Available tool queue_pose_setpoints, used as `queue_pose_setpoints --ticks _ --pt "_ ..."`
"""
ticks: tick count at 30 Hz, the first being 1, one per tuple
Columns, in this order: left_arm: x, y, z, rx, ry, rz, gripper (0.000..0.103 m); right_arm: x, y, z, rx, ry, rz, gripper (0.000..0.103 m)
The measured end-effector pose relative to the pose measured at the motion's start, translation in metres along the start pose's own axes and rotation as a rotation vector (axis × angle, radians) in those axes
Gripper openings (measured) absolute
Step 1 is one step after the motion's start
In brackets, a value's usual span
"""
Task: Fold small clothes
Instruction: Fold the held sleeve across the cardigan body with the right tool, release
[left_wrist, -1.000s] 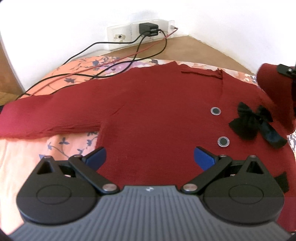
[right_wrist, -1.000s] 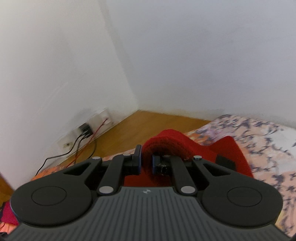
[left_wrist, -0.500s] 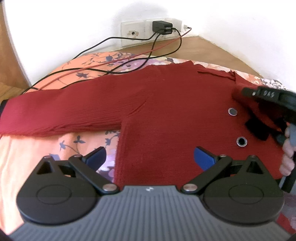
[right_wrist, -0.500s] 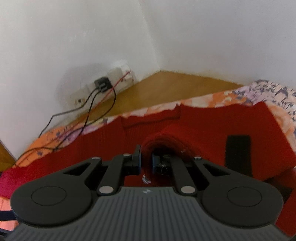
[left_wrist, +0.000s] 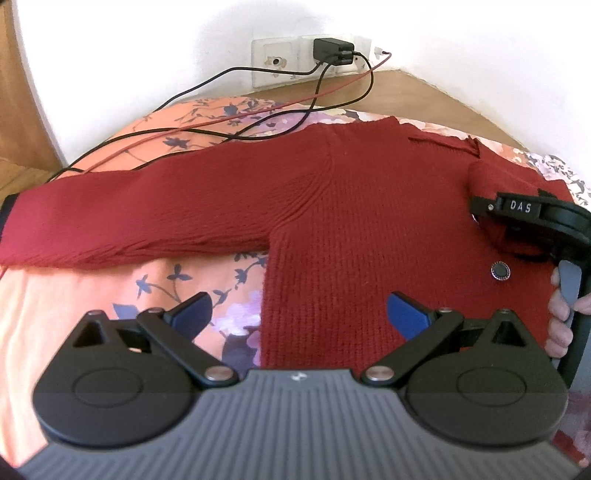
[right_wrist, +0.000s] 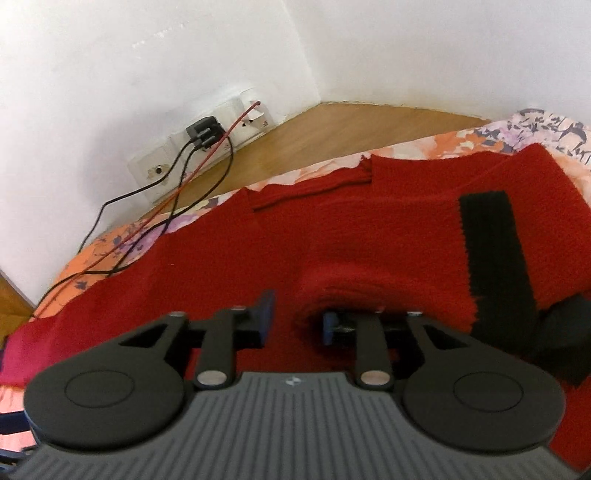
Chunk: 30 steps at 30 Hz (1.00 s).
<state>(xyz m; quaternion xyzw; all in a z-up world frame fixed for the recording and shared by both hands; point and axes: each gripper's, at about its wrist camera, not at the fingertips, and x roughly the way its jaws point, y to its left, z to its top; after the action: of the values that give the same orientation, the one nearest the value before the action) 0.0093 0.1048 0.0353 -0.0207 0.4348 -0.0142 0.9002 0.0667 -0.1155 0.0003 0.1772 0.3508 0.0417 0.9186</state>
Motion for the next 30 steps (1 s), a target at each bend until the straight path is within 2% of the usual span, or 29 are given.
queue_pose_setpoints --ticks 2,10,15,20,30 --pt "-0.001 0.000 0.000 0.007 -0.002 -0.006 0.103 -0.006 0.003 -0.001 0.007 0.011 0.011 0.057" --pt "-0.001 0.004 0.001 0.012 -0.010 -0.039 0.103 -0.048 0.007 -0.002 0.007 0.033 0.029 0.067" --pt "-0.001 0.001 0.003 0.023 -0.018 -0.071 0.103 -0.082 -0.001 -0.004 0.016 -0.002 0.022 0.068" --pt "0.001 -0.009 0.007 0.050 -0.019 -0.102 0.103 -0.112 -0.021 -0.006 0.049 -0.055 -0.028 0.069" --pt "-0.002 -0.057 0.021 0.180 -0.050 -0.159 0.103 -0.145 -0.083 0.002 0.153 -0.105 -0.132 0.069"
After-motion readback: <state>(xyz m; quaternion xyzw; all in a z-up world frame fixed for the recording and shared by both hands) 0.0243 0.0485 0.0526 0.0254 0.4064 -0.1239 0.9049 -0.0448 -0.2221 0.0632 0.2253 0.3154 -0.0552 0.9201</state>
